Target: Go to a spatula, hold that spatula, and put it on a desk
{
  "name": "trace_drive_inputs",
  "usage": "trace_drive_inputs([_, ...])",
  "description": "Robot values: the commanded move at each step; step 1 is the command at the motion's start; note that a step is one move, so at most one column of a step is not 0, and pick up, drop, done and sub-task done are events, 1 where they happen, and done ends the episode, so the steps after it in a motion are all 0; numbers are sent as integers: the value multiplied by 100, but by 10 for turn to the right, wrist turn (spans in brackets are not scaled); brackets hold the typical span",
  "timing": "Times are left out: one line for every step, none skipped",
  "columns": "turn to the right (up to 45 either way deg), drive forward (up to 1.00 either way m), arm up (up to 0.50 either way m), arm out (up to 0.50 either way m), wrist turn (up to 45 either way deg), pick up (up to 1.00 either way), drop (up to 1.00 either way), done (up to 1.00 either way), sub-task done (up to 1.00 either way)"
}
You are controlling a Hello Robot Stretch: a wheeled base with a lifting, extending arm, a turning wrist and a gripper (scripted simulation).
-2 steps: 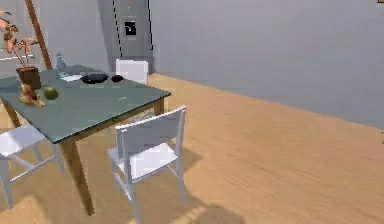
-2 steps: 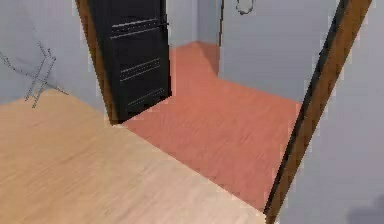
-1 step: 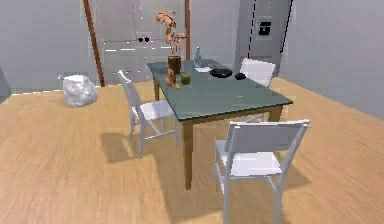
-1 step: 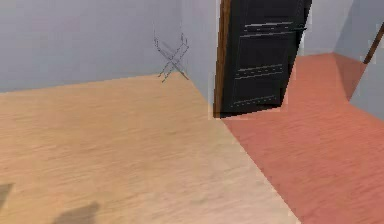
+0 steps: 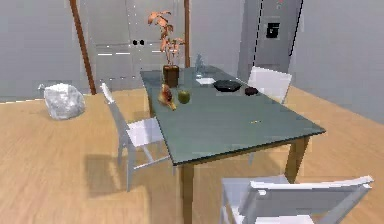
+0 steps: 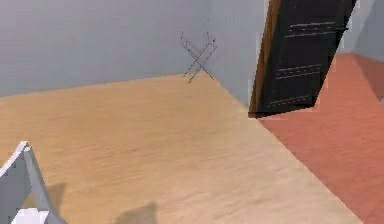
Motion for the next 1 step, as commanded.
trace_drive_inputs([-450, 0, 0, 0, 0, 0, 0, 0, 0])
